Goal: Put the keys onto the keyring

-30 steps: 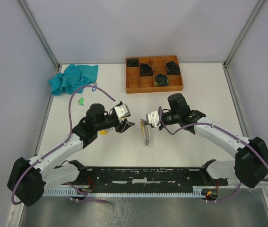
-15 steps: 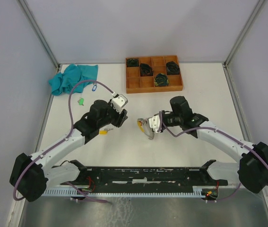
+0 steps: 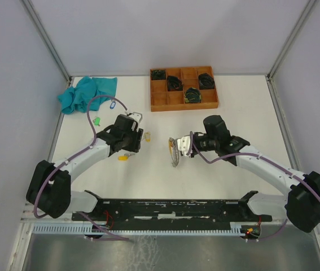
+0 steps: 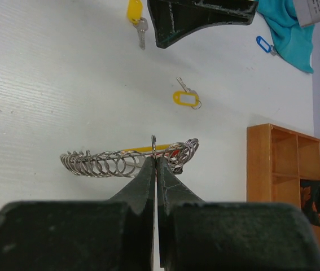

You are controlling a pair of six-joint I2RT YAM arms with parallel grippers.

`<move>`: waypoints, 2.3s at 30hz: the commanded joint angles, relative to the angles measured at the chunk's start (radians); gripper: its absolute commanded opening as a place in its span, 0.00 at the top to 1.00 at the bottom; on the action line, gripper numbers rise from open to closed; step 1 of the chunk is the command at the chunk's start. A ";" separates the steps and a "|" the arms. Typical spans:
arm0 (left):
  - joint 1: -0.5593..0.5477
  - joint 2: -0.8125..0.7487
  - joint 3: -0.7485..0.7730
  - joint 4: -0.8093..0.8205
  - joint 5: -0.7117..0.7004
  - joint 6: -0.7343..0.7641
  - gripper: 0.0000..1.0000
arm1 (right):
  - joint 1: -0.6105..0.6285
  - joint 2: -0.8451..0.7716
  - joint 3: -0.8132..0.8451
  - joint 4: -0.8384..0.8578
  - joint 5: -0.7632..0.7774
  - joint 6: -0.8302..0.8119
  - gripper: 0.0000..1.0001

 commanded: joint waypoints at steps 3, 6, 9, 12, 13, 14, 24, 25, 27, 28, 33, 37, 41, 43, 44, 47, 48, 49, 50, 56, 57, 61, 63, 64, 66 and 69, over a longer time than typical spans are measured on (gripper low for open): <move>0.057 0.050 0.067 -0.113 -0.071 -0.172 0.46 | 0.004 -0.025 0.017 0.028 0.067 0.123 0.99; 0.065 0.071 0.080 -0.157 -0.117 -0.234 0.48 | 0.004 -0.037 0.006 0.041 0.082 0.133 0.99; 0.065 0.077 0.066 -0.174 -0.142 -0.286 0.51 | 0.004 -0.037 0.004 0.044 0.100 0.132 0.99; 0.065 0.089 0.054 -0.173 -0.156 -0.323 0.56 | 0.004 -0.038 0.000 0.043 0.110 0.125 0.99; 0.065 0.096 0.054 -0.172 -0.165 -0.327 0.58 | 0.004 -0.040 -0.001 0.045 0.110 0.124 0.99; 0.065 0.103 0.056 -0.173 -0.177 -0.328 0.60 | 0.004 -0.040 -0.003 0.047 0.109 0.124 0.99; 0.063 0.182 0.070 -0.172 -0.212 -0.331 0.63 | 0.004 -0.038 -0.008 0.053 0.110 0.120 0.99; 0.065 0.186 0.072 -0.172 -0.209 -0.331 0.63 | 0.004 -0.039 -0.010 0.054 0.110 0.119 0.99; 0.064 0.191 0.075 -0.171 -0.199 -0.333 0.64 | 0.004 -0.039 -0.011 0.057 0.110 0.118 0.99; 0.066 0.195 0.075 -0.171 -0.194 -0.333 0.64 | 0.004 -0.040 -0.011 0.058 0.111 0.118 0.99; 0.065 0.202 0.063 -0.170 -0.183 -0.338 0.67 | 0.004 -0.038 -0.014 0.062 0.113 0.117 0.99; 0.064 0.210 0.057 -0.169 -0.183 -0.338 0.68 | 0.004 -0.034 -0.014 0.061 0.114 0.115 0.99; 0.066 0.207 0.051 -0.167 -0.185 -0.338 0.75 | 0.005 -0.037 -0.014 0.061 0.114 0.115 0.99; 0.065 0.195 0.047 -0.168 -0.185 -0.338 0.78 | 0.004 -0.043 -0.016 0.062 0.116 0.114 0.99; 0.064 0.190 0.046 -0.168 -0.183 -0.338 0.81 | 0.004 -0.044 -0.016 0.061 0.117 0.114 0.99; 0.065 0.162 0.044 -0.166 -0.171 -0.329 0.91 | 0.004 -0.048 -0.016 0.055 0.118 0.112 0.99; 0.064 0.153 0.045 -0.163 -0.166 -0.326 0.93 | 0.005 -0.050 -0.016 0.056 0.118 0.112 0.99; 0.064 0.144 0.045 -0.160 -0.159 -0.321 0.95 | 0.004 -0.053 -0.016 0.055 0.119 0.111 0.99; 0.064 0.132 0.044 -0.155 -0.150 -0.316 0.97 | 0.004 -0.055 -0.016 0.052 0.121 0.111 0.99; 0.051 0.059 0.021 -0.050 -0.063 -0.295 0.97 | 0.004 -0.066 -0.016 0.042 0.127 0.107 0.99; 0.041 0.052 0.015 -0.025 -0.049 -0.292 0.97 | 0.005 -0.066 -0.016 0.042 0.126 0.107 0.99; -0.032 0.027 -0.013 0.090 -0.071 -0.273 0.97 | 0.004 -0.071 -0.019 0.042 0.128 0.107 0.99; -0.084 -0.004 -0.061 0.211 -0.112 -0.252 0.97 | 0.005 -0.074 -0.019 0.042 0.128 0.107 0.99; -0.102 -0.025 -0.086 0.265 -0.128 -0.242 0.97 | 0.004 -0.074 -0.020 0.042 0.130 0.107 0.99; -0.135 -0.069 -0.137 0.389 -0.155 -0.217 0.97 | 0.004 -0.077 -0.022 0.042 0.134 0.107 0.99; -0.176 -0.116 -0.240 0.613 -0.192 -0.150 0.97 | 0.004 -0.076 -0.024 0.042 0.142 0.107 0.99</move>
